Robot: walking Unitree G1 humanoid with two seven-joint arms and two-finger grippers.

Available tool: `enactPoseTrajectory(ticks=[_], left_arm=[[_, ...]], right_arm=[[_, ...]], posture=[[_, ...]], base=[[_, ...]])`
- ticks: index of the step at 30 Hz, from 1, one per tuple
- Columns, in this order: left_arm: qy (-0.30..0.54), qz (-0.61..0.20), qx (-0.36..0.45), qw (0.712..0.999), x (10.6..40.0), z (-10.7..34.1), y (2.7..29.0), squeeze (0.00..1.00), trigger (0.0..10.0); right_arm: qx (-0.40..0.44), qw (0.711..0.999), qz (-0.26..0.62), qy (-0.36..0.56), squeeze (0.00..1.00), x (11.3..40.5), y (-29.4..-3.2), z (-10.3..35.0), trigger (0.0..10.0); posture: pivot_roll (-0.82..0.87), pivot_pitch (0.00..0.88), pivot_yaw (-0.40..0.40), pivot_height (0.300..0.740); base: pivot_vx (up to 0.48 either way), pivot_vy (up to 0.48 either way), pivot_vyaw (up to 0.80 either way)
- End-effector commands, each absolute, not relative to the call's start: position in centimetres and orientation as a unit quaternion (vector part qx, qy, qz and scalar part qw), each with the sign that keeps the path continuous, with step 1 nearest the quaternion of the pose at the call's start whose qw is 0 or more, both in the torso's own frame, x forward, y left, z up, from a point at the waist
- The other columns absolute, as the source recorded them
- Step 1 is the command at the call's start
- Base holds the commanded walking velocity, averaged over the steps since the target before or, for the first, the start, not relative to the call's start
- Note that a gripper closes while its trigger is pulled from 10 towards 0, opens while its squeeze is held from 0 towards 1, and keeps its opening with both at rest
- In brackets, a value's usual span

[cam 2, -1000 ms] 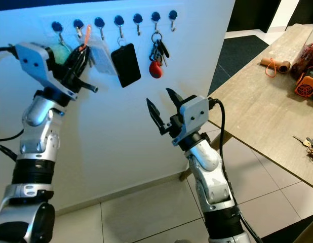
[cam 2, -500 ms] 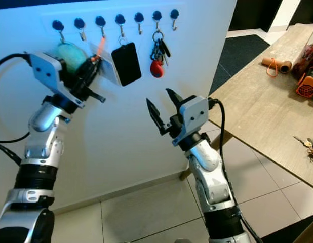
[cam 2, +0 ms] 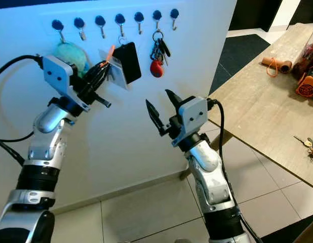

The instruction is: Hang keys on a hook

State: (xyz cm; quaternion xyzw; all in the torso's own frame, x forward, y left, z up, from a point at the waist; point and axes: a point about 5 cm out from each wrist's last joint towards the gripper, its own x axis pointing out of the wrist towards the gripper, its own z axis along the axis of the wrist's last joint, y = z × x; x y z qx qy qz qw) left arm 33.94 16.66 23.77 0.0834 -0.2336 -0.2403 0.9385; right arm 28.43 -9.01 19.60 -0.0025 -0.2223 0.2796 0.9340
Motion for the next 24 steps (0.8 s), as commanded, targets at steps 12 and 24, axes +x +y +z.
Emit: enactPoseTrajectory(ticks=[12, 24], left_arm=[[-0.245, -0.214, 0.052, 0.944, 35.2, 24.9, 15.8, 0.0, 10.0], [-0.261, -0.197, 0.046, 0.944, 35.4, 25.2, 15.9, 0.0, 10.0]], right_arm=[[-0.002, 0.932, 0.282, -0.229, 0.0, 28.4, -8.9, 20.0, 10.0], [-0.004, 0.932, 0.281, -0.231, 0.0, 28.3, -8.9, 20.1, 10.0]], posture=[[0.02, 0.074, -0.016, 0.74], [0.02, 0.065, -0.017, 0.74]], base=[[0.0, 0.0, 0.0], [0.0, 0.0, 0.0]])
